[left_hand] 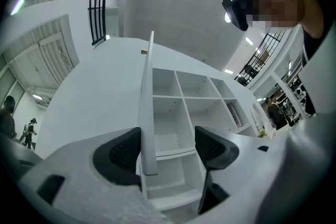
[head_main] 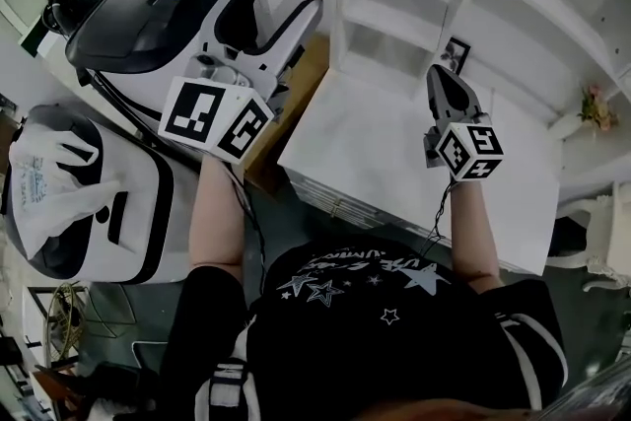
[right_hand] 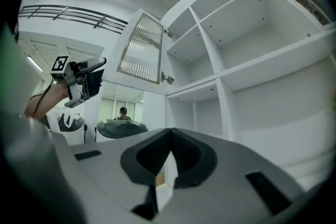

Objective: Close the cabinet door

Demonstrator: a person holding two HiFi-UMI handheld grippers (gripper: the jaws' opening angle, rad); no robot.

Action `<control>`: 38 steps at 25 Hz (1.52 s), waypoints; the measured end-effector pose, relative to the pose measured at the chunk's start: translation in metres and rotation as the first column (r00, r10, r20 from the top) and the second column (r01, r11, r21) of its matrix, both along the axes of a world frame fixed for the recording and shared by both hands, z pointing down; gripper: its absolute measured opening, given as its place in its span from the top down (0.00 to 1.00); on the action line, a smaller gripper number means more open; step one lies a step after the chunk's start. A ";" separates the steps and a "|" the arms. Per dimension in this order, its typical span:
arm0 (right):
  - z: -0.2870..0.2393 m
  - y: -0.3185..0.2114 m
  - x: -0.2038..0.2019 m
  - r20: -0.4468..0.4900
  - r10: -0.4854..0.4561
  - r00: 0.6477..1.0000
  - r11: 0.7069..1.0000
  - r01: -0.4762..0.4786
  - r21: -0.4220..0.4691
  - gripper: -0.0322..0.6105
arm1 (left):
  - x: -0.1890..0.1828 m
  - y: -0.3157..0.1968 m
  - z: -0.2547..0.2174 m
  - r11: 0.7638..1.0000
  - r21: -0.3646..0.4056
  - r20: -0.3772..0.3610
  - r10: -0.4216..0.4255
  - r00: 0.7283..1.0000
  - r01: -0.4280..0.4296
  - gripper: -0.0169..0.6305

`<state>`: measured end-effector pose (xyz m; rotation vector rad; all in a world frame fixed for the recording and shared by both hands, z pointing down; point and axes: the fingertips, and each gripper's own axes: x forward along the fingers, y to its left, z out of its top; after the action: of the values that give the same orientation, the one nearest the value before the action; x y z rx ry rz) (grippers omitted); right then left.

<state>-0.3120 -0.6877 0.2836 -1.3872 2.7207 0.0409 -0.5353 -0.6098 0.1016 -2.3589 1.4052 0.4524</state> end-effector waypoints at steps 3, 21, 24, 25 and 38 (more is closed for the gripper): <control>0.001 0.001 0.003 0.002 -0.006 1.000 1.000 0.006 -0.004 0.94 | 0.008 0.000 -0.002 1.000 -0.007 -0.056 0.003 0.998 -0.003 0.52; 0.011 0.004 0.106 0.029 0.077 0.997 0.997 -0.077 -0.028 0.94 | 0.127 -0.026 -0.001 0.976 -0.029 -0.131 0.210 0.969 -0.216 0.78; 0.014 0.006 0.125 0.031 0.098 0.995 0.995 -0.097 -0.034 0.94 | 0.155 -0.046 0.003 0.980 -0.042 -0.093 0.192 0.977 -0.197 0.82; 0.015 0.005 0.132 0.029 0.106 0.994 0.994 -0.104 -0.036 0.94 | 0.163 -0.054 0.003 0.983 -0.044 -0.086 0.176 0.981 -0.181 0.88; 0.024 -0.003 0.213 0.052 0.202 0.978 0.978 -0.199 -0.064 0.94 | 0.223 -0.118 -0.005 0.997 -0.054 -0.005 0.060 0.998 -0.060 0.97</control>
<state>-0.0986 -0.6906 0.3076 -1.6470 2.5445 -0.0653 -0.3121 -0.7276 0.0965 -2.4501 1.3674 0.4400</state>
